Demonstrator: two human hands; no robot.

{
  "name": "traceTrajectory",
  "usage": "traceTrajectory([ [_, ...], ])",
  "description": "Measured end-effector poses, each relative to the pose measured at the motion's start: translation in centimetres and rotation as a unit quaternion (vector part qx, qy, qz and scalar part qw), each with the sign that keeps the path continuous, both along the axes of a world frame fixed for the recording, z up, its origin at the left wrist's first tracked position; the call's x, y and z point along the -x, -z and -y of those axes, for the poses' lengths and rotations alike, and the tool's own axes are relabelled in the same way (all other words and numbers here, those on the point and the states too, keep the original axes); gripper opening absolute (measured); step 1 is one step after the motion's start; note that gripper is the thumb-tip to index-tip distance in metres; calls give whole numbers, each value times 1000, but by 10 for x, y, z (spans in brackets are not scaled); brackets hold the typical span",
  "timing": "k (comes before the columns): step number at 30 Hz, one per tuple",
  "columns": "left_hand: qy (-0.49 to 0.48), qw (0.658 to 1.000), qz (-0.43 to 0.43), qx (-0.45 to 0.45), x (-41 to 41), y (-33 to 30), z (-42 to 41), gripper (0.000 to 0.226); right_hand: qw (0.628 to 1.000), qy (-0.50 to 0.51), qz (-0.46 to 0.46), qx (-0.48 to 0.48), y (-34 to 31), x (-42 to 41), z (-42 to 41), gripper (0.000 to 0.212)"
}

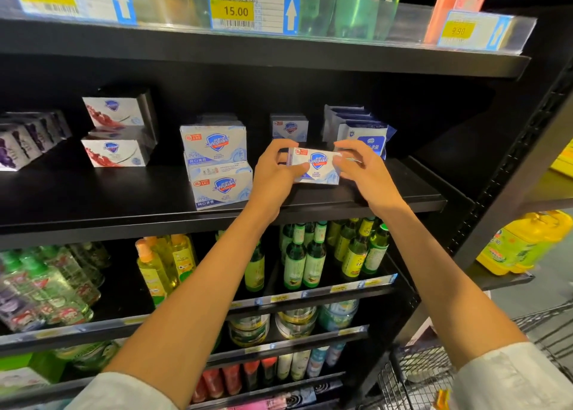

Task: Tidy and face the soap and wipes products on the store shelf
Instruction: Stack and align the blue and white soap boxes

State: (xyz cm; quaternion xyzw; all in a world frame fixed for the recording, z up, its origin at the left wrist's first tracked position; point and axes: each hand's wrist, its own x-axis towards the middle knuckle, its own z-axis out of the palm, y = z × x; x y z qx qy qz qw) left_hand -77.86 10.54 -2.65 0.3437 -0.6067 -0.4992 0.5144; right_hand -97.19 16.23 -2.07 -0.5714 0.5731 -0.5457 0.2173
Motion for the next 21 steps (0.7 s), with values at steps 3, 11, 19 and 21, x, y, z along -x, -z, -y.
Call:
traceTrajectory([
  [3,-38,998,22,55,0,-3,-11,42,998,14,-55,-8,8,9,-6,28],
  [11,-86,980,27,179,-27,-14,-58,41,986,-20,-159,-43,13,13,-10,23],
  [19,-122,977,17,173,-106,-37,-74,42,953,-64,-281,-92,13,6,-16,42],
  [21,-114,977,47,176,-122,-39,-71,43,951,-61,-289,-93,15,7,-15,41],
])
